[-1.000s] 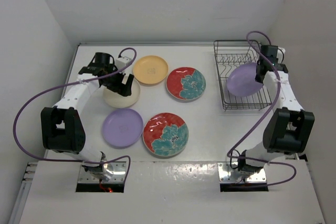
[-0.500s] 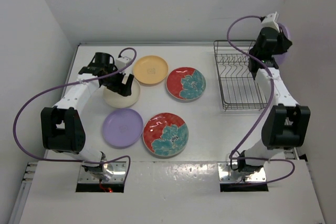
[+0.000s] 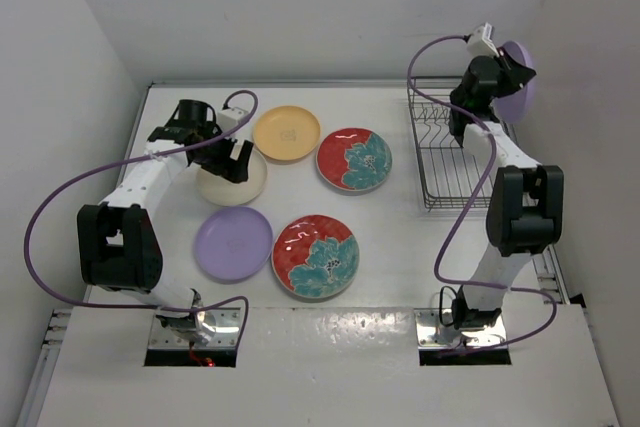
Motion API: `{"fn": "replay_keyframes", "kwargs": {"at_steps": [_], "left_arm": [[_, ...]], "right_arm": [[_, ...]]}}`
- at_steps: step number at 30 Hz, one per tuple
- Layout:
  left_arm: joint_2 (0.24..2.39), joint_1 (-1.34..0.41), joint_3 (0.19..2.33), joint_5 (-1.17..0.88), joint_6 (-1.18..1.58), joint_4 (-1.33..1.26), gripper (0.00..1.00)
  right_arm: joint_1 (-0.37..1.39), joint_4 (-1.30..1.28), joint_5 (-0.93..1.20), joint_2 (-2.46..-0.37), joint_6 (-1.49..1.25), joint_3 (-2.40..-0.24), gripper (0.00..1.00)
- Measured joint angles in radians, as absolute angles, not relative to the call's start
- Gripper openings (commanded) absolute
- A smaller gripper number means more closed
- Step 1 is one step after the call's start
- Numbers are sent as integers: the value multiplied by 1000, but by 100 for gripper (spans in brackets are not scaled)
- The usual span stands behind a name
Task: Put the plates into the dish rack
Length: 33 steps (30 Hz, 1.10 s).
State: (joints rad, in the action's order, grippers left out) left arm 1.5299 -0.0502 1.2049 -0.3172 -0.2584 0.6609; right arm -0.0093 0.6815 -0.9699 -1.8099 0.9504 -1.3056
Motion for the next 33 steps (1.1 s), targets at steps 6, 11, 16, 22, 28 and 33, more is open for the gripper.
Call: {"fn": "replay_keyframes", "kwargs": {"at_steps": [6, 11, 16, 22, 28, 33], "left_arm": [[1530, -41, 1205, -317, -258, 661, 96], [1530, -39, 1205, -317, -258, 661, 96], [1530, -39, 1205, -317, -258, 661, 96], [1530, -39, 1205, -317, -258, 661, 96], [1530, -39, 1205, -317, -258, 661, 96], [1530, -39, 1205, -317, -258, 661, 96]], "right_arm": [[31, 704, -996, -1818, 944, -1294, 0], [47, 721, -1022, -1845, 932, -1262, 0], [44, 719, -1054, -1883, 916, -1216, 0], [39, 724, -1076, -1900, 905, -1216, 0], [49, 694, -1076, -1900, 874, -1216, 0], [78, 653, -1092, -1922, 836, -1216, 18]]}}
